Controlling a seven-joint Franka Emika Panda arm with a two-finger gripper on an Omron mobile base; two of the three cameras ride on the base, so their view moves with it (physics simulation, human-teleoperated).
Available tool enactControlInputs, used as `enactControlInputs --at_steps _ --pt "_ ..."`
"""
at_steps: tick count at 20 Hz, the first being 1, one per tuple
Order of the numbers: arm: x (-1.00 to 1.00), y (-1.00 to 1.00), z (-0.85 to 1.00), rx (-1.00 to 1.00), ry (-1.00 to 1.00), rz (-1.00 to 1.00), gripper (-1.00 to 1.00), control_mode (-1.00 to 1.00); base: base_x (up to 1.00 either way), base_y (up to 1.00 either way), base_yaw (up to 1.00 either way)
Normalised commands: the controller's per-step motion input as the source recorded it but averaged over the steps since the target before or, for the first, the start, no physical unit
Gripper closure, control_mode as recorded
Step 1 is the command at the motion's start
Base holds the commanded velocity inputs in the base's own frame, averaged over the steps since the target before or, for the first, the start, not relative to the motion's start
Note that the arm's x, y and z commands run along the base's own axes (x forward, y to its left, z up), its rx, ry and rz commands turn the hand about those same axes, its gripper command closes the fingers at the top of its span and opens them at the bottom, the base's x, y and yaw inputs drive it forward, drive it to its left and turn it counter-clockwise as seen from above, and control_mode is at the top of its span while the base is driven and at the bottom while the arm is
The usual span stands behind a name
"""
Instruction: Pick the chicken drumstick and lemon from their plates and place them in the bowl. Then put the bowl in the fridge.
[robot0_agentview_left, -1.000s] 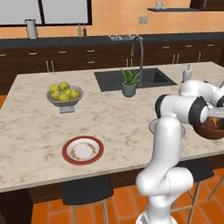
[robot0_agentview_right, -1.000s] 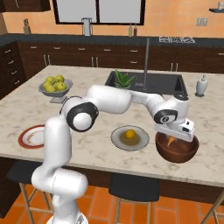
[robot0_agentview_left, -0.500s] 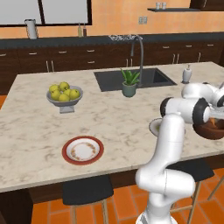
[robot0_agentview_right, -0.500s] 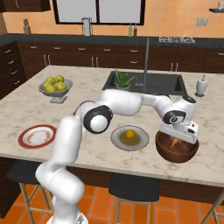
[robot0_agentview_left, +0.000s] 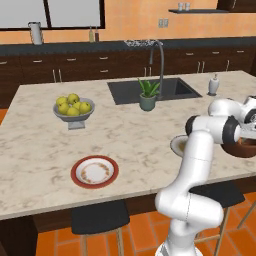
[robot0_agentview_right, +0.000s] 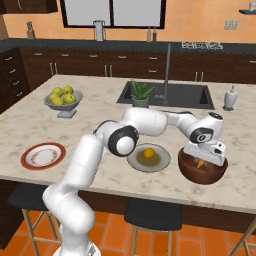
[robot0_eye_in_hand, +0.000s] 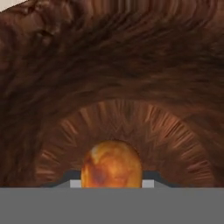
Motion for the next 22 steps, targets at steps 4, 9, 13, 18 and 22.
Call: enactControlInputs --at_steps 4,9,13,18,22 --pt "0.1 -0.02 -0.06 -0.01 0.02 0.0 -1.0 -1.0 0.0 0.0 0.0" --pt "-0.17 0.0 0.07 0.0 0.09 0.0 -1.0 -1.0 0.0 0.0 0.0" --pt "-0.45 0.13 0.49 0.0 0.0 0.0 -1.0 -1.0 0.0 0.0 0.0" --pt "-0.8 0.2 0.79 0.0 -0.01 0.0 -1.0 -1.0 0.0 0.0 0.0" --pt "-0.97 1.0 0.02 0.0 0.0 -0.04 -1.0 -1.0 0.0 0.0 0.0"
